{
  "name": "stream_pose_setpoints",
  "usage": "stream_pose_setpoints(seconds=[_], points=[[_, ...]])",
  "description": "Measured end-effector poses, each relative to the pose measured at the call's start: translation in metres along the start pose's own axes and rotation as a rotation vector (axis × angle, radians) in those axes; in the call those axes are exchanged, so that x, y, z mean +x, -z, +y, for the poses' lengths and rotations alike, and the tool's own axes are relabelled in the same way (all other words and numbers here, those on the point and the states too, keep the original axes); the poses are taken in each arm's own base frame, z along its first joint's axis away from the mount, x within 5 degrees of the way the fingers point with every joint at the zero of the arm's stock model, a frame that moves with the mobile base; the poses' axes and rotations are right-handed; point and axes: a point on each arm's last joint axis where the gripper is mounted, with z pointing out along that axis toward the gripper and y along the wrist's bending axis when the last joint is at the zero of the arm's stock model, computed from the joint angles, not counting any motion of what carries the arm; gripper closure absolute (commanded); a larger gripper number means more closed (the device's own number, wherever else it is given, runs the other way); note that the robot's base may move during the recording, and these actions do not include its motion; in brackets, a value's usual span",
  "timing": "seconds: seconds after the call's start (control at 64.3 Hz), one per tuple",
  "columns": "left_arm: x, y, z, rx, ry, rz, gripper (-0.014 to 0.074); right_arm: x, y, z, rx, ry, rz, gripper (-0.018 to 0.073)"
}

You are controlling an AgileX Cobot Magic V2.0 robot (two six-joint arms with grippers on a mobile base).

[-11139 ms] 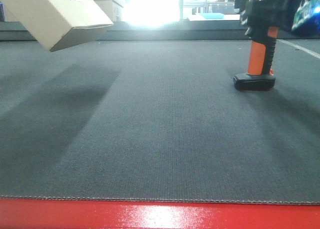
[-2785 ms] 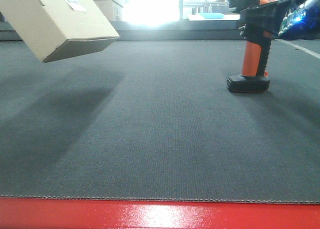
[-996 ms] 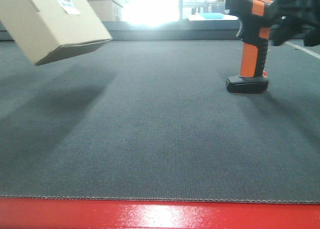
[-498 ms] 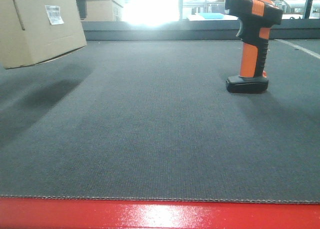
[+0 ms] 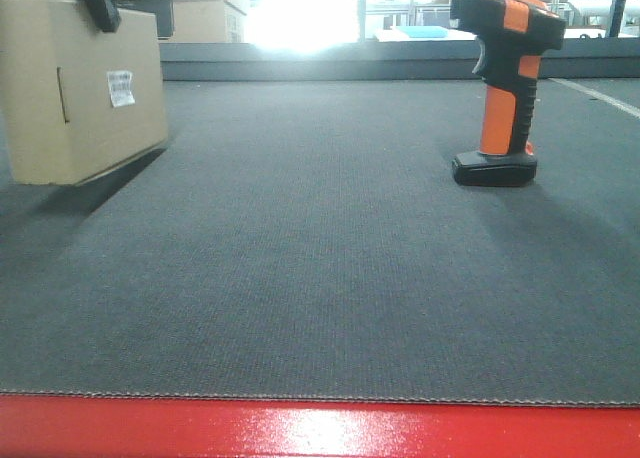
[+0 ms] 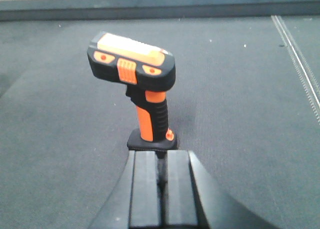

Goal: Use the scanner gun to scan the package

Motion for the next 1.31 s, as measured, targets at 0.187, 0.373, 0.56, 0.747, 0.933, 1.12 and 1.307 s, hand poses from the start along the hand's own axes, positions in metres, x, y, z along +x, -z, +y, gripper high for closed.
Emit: stream_pose_setpoints(seconds=[0.187, 0.373, 0.56, 0.747, 0.933, 1.12, 1.307], points=[[0.004, -0.011, -0.003, -0.002, 0.006, 0.041, 0.0426, 0.000, 0.000, 0.000, 0.000, 0.000, 0.000, 0.0727], [0.006, -0.012, -0.003, -0.003, 0.017, 0.064, 0.0004, 0.000, 0.000, 0.000, 0.000, 0.000, 0.000, 0.0727], [0.011, -0.009, -0.003, -0.004, 0.019, 0.118, 0.0012, 0.000, 0.000, 0.000, 0.000, 0.000, -0.002, 0.0727], [0.011, 0.033, -0.002, -0.008, 0.016, 0.092, 0.0041, -0.001, 0.000, 0.000, -0.001, 0.000, -0.007, 0.0727], [0.012, 0.092, -0.003, -0.007, 0.016, 0.002, 0.0301, 0.001, 0.000, 0.000, 0.001, 0.000, 0.007, 0.0727], [0.040, 0.124, 0.001, -0.042, 0.002, -0.009, 0.0613, 0.005, 0.000, -0.001, 0.010, -0.001, 0.050, 0.0727], [0.083, 0.140, 0.002, -0.051, -0.009, -0.094, 0.0707, 0.008, 0.002, -0.012, 0.079, -0.021, 0.086, 0.0727]])
